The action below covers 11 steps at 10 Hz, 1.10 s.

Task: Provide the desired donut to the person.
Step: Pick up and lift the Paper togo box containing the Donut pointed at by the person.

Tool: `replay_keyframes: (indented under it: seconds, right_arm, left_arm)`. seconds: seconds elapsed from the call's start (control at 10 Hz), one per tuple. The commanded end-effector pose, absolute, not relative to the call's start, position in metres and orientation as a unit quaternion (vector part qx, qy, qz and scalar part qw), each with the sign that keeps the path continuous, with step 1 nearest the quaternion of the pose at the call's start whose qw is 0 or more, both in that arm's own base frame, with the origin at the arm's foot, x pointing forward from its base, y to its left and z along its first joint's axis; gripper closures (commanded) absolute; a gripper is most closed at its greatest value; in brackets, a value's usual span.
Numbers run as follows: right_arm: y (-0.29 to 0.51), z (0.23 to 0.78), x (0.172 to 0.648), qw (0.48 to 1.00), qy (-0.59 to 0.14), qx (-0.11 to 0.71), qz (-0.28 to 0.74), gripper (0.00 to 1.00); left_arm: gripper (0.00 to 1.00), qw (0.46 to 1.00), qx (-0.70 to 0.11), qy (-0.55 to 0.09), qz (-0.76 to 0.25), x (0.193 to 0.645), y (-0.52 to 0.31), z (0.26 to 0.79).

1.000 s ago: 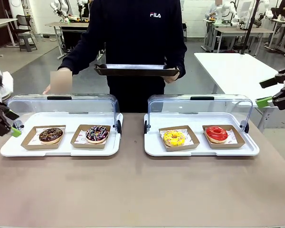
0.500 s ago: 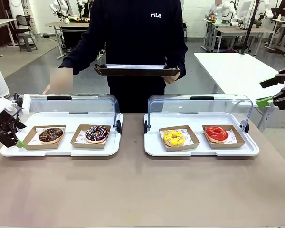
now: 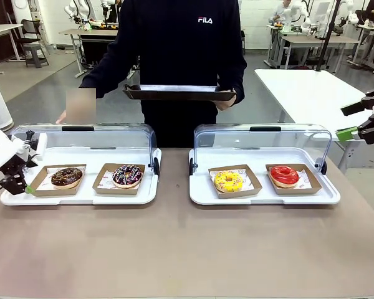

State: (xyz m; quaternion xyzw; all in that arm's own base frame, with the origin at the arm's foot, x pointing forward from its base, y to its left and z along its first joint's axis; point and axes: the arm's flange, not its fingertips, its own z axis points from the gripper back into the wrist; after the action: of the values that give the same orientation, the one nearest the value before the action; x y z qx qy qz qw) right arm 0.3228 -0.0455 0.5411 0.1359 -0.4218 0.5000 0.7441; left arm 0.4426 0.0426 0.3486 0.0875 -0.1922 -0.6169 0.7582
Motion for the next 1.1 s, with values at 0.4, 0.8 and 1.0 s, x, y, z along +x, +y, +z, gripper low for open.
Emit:
replay_keyframes:
  seconds: [0.4,0.8,1.0]
  right_arm:
    - [-0.044,0.54,0.325,0.738,-0.425,0.143,0.504,0.0]
    - [-0.044,0.54,0.325,0.738,-0.425,0.143,0.504,0.0]
    - [-0.044,0.54,0.325,0.738,-0.425,0.143,0.504,0.0]
  left_arm:
    - [0.0,0.758,0.097,-0.157,-0.626,0.456,0.041,0.333]
    - [0.65,0.759,0.095,-0.137,-0.63,0.458,0.044,0.329]
    - [1.0,0.759,0.09,-0.128,-0.633,0.458,0.042,0.326]
